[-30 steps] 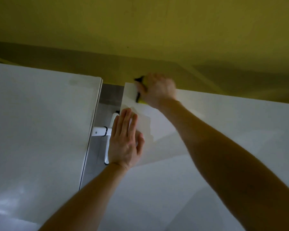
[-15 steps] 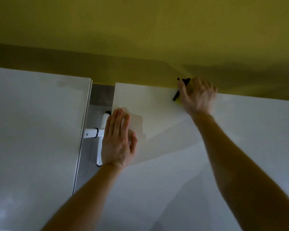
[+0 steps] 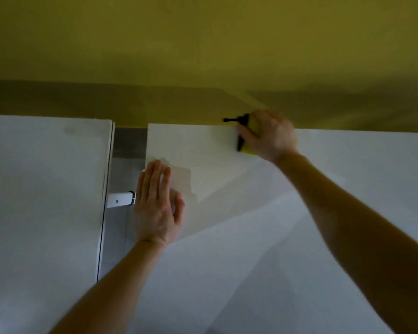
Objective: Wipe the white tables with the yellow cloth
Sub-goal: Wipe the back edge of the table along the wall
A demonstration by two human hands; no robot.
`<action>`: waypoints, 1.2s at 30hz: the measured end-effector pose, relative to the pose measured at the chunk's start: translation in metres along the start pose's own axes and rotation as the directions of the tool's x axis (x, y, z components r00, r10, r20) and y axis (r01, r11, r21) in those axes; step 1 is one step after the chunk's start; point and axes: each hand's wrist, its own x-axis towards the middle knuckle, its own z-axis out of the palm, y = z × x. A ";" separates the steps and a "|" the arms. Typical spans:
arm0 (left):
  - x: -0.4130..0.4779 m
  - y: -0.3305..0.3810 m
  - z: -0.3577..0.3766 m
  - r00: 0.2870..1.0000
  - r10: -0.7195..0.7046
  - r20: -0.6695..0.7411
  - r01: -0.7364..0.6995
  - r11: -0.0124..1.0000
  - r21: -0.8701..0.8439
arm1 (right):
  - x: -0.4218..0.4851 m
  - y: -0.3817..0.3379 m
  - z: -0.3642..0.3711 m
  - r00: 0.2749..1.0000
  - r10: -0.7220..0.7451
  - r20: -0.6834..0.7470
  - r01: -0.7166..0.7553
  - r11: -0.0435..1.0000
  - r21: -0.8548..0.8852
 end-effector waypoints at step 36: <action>0.005 0.181 -0.010 0.879 -0.209 0.428 0.144 0.973 0.181 | 0.009 -0.043 -0.016 0.901 -0.157 0.404 0.171 0.985 0.002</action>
